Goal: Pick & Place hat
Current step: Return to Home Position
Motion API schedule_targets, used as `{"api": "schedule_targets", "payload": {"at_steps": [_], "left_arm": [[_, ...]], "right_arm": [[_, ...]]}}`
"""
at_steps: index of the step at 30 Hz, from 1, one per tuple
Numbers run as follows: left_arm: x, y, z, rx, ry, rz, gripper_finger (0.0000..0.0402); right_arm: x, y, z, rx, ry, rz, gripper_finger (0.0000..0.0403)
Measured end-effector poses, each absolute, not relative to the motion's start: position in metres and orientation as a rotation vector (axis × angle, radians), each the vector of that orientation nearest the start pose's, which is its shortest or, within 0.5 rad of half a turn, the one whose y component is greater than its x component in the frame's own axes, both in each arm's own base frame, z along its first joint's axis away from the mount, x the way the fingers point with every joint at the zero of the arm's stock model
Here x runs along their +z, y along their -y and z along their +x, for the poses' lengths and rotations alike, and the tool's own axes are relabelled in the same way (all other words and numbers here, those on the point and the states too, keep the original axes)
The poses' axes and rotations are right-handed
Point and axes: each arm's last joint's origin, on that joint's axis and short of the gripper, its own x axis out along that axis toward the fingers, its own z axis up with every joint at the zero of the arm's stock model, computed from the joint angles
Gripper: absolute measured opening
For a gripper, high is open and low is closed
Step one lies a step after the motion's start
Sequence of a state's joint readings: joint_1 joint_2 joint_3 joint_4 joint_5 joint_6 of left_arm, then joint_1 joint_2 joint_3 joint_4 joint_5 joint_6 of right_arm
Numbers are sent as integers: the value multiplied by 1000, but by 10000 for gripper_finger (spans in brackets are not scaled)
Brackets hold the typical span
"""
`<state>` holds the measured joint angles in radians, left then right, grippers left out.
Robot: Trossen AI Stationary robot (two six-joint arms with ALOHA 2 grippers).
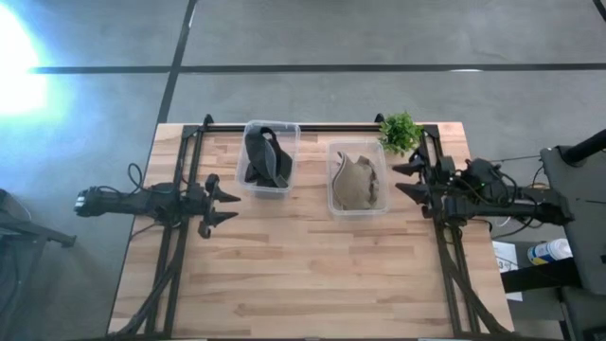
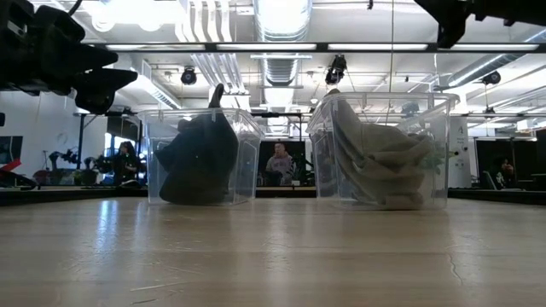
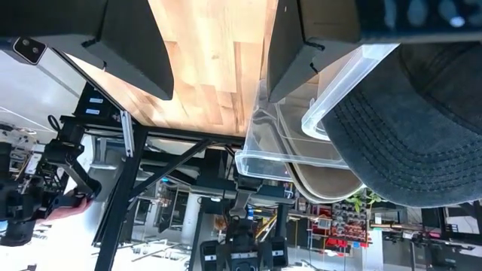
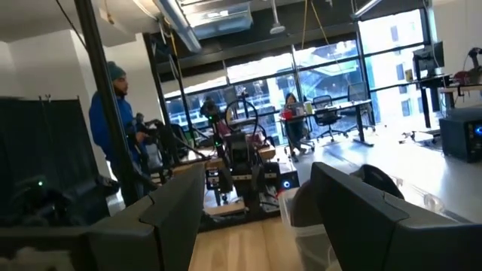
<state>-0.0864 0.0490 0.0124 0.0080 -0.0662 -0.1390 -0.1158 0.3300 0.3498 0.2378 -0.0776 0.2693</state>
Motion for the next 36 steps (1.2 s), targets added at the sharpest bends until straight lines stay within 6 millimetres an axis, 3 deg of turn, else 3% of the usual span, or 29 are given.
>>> {"api": "schedule_targets", "payload": {"at_steps": [12,17,27,36], "left_arm": [[165,7,100,-16,-30,-137,208],[164,7,100,-16,-31,-136,208],[164,7,100,-16,-31,-136,208],[164,7,100,-16,-31,-136,208]], "right_arm": [[234,9,101,-7,226,247,237],[216,9,102,-17,131,234,237],[203,6,96,-12,161,-122,237],[186,-4,95,82,174,-85,237]]}}
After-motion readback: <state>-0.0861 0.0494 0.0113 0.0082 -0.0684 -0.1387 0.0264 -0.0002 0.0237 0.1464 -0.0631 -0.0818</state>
